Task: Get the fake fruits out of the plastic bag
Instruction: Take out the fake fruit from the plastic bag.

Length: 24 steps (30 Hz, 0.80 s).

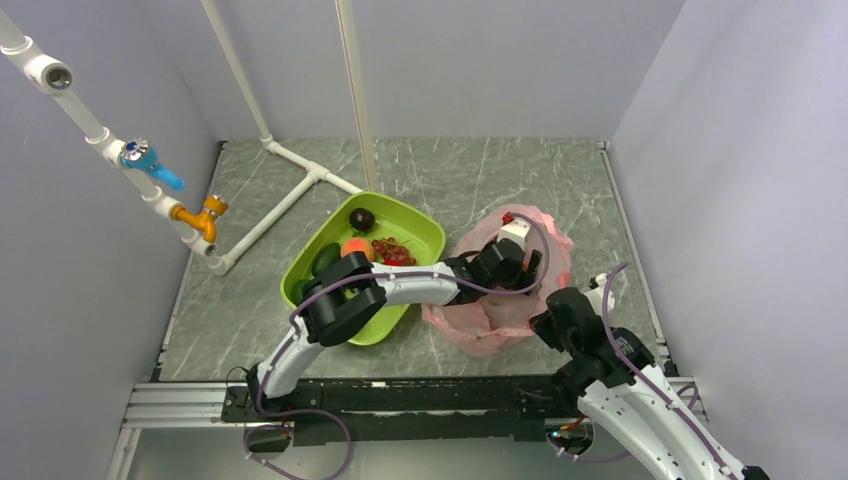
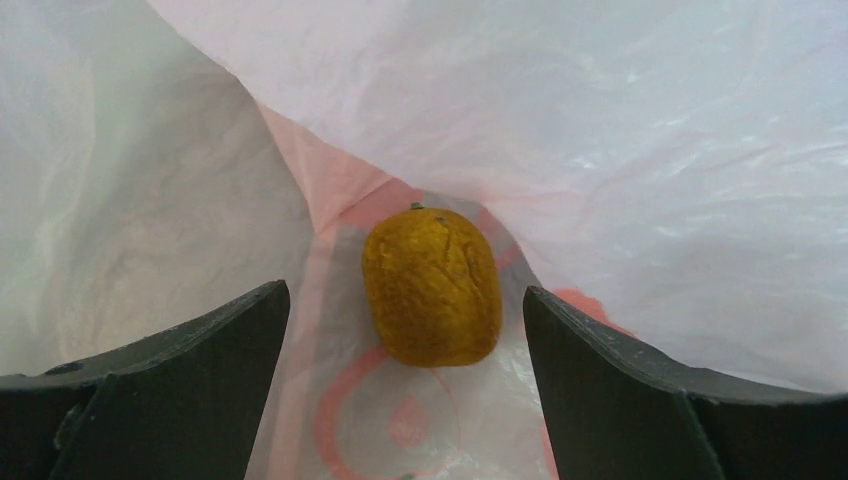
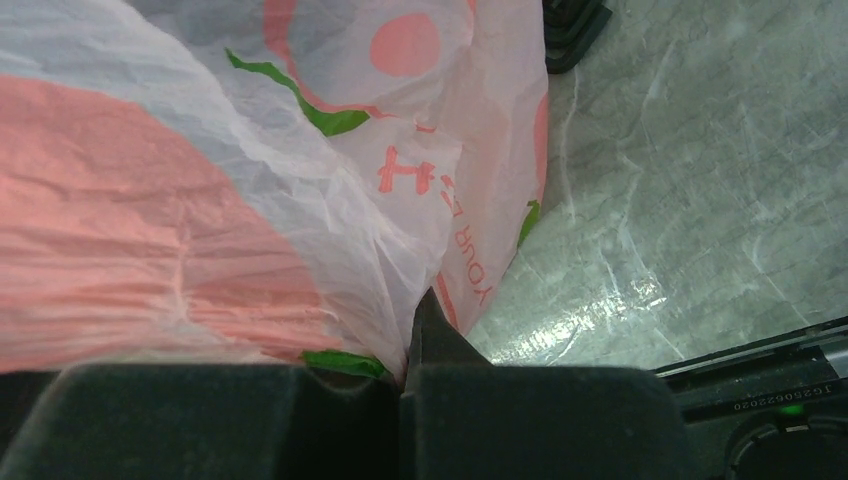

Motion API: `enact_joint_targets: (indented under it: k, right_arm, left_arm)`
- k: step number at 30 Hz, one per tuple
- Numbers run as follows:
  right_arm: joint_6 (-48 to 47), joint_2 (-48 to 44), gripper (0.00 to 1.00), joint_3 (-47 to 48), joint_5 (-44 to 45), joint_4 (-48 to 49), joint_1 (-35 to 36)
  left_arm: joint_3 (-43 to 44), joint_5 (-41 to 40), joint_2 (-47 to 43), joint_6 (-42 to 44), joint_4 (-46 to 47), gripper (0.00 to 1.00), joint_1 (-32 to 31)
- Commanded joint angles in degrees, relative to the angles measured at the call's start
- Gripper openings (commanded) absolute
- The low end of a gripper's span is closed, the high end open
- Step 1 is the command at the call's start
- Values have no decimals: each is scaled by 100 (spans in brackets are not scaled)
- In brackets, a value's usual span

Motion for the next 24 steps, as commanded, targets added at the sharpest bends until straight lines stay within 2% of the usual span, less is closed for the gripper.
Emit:
enact_joint_targets:
  k: [1, 9, 14, 16, 24]
  right_arm:
    - [-80, -25, 0, 43, -17, 96, 28]
    - [-69, -24, 0, 37, 6, 111, 23]
    - [-62, -17, 0, 26, -3, 127, 20]
    - [-62, -16, 0, 27, -16, 145, 22]
    - [-51, 14, 0, 36, -3, 182, 30]
  left_arm:
    - [337, -372, 285, 261, 66, 91, -27]
    - [209, -110, 451, 230, -79, 85, -34]
    - [3, -225, 127, 517, -61, 59, -36]
    - [-52, -286, -108, 672, -86, 52, -31]
    - [-468, -356, -1096, 710, -156, 39, -42]
